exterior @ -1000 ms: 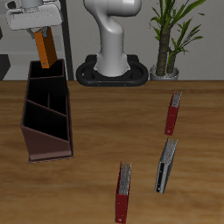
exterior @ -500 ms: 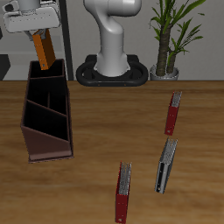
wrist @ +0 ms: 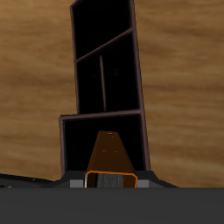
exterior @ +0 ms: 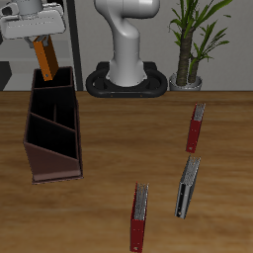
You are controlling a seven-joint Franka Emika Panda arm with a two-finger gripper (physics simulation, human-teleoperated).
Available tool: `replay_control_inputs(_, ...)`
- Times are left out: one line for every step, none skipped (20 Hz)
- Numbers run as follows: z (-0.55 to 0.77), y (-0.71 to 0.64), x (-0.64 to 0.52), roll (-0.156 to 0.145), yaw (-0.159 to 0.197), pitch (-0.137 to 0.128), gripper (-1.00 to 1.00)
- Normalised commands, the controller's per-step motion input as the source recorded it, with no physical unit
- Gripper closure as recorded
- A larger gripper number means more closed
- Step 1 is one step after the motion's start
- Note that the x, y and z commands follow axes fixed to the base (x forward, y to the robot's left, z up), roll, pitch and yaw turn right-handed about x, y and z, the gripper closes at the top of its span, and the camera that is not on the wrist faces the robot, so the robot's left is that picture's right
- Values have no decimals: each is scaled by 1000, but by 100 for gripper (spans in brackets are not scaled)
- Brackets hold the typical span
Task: Place the orange book into the right desk caddy's right compartment and place the left red book into the right desk caddy's right compartment
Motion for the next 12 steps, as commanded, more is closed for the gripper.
replay_control_inputs(47, 27, -44, 2, 16, 14, 100)
replay_control_inputs(30, 71, -42, 4, 127, -43, 100)
replay_control_inputs(85, 59, -30, -21, 253, -83, 100)
replay_control_inputs(-4, 45, 4, 0, 0, 0, 100)
replay_control_inputs(-23, 7, 20, 26, -102, 60, 100)
replay_control_inputs(21, -63, 28, -33, 129, -7, 100)
replay_control_inputs(-24, 14, 36, -5, 202, -50, 100)
replay_control_inputs(-119, -140, 124, -12, -96, 106, 100)
replay_control_inputs(-104, -26, 63, -42, 275, -36, 100)
replay_control_inputs(-1, -142, 37, -11, 35, 2, 100)
replay_control_inputs(-30, -109, -7, -67, 57, -11, 100)
replay_control_inputs(2, -169, 23, 20, -31, 47, 100)
